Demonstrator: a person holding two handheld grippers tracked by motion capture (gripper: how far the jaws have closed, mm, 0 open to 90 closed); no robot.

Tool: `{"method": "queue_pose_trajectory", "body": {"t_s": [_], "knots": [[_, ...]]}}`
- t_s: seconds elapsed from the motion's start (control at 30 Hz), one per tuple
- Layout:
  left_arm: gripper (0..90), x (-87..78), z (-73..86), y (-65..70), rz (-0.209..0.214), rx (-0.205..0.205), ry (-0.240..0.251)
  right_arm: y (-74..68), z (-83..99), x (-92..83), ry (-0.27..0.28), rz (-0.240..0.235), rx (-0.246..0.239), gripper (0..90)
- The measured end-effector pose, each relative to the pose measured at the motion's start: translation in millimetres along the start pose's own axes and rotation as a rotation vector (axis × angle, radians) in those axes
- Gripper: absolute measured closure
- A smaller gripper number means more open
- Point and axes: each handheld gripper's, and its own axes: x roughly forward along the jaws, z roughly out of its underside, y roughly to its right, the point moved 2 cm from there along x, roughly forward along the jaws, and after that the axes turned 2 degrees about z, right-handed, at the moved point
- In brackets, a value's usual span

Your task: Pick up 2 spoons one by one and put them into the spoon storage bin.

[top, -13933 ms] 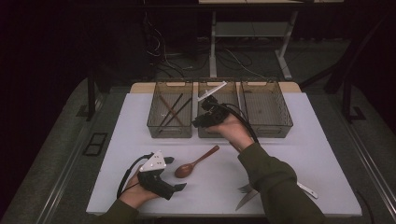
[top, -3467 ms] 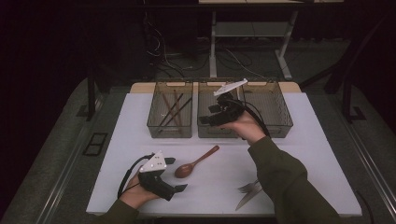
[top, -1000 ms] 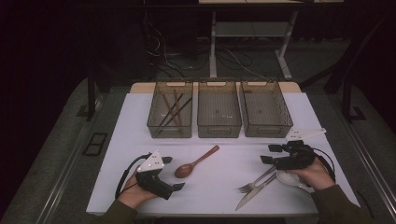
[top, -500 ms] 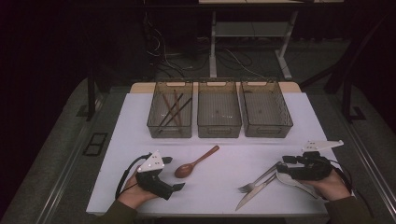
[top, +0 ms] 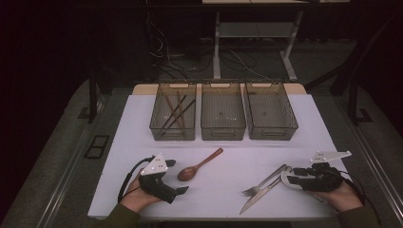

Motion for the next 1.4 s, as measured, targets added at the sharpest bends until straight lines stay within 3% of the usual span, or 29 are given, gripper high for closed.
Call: {"method": "queue_pose_trajectory", "body": {"t_s": [0.57,0.73,1.13,1.4], "knots": [[0.0,0.4,0.2,0.4,0.0,0.0,0.0,-2.4,2.5,7.5,-0.052,-0.019,-0.014,53.8],[0.0,0.6,0.3,0.6,0.0,-0.001,0.0,-3.1,4.0,9.7,-0.067,-0.017,-0.05,56.2],[0.0,1.0,0.4,0.7,0.0,0.002,-0.006,-6.2,4.6,8.8,-0.079,-0.041,-0.103,71.6],[0.0,1.3,0.4,0.9,0.0,0.002,-0.007,-4.7,4.6,6.3,-0.071,-0.054,-0.099,78.6]]}}
